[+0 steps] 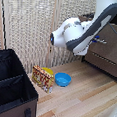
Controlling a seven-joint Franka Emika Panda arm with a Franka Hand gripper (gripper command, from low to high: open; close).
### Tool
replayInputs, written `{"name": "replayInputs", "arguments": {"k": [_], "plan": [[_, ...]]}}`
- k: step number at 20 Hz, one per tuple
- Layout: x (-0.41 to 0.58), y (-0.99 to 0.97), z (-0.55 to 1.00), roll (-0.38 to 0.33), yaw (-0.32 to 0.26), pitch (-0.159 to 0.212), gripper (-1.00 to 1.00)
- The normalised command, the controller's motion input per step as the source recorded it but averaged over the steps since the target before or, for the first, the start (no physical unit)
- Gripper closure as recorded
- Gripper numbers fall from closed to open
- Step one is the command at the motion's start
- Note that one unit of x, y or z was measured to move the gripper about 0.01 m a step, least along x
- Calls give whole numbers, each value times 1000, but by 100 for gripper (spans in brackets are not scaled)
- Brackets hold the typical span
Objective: With caution, bring your gripper towards the upper drawer's hold. Grasp the drawer hold tightly with your gripper tool. Pull the drawer in your direction to reveal the contents of the top drawer.
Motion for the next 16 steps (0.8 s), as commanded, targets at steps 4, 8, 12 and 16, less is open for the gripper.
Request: {"name": "replayInputs", "arguments": {"k": [4, 8, 12, 16], "plan": [[173, 0, 71, 0, 0, 15, -100], [193, 31, 26, -9, 0, 9, -100], [319, 372, -4, -12, 0, 8, -100], [413, 511, 0, -1, 0, 26, -100]]}}
